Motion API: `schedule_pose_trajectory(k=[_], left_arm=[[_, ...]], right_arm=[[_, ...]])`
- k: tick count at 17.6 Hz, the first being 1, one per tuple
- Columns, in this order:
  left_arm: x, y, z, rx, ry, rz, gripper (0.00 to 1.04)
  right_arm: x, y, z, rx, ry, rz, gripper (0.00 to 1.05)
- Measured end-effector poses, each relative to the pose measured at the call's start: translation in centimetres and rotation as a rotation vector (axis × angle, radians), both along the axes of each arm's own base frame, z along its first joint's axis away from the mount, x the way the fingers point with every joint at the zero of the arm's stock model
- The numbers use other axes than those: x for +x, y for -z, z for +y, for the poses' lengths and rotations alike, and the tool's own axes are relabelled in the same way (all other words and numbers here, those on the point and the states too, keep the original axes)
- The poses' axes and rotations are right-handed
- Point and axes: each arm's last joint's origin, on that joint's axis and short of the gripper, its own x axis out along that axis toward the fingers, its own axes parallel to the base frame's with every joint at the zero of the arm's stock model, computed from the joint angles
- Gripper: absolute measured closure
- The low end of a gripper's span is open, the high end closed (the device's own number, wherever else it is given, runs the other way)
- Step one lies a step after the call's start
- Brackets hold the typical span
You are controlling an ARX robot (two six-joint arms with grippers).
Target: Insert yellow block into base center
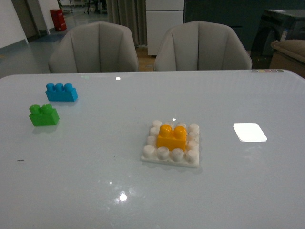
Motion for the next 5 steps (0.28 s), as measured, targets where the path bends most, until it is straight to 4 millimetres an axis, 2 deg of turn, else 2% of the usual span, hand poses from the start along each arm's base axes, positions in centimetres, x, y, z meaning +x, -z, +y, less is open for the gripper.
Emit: schedule_pose_trajectory(k=[5], left_arm=[[0.0, 0.0, 0.0, 0.0, 0.0, 0.0, 0.07]], right_arm=[[0.0, 0.0, 0.0, 0.0, 0.0, 0.0, 0.06]])
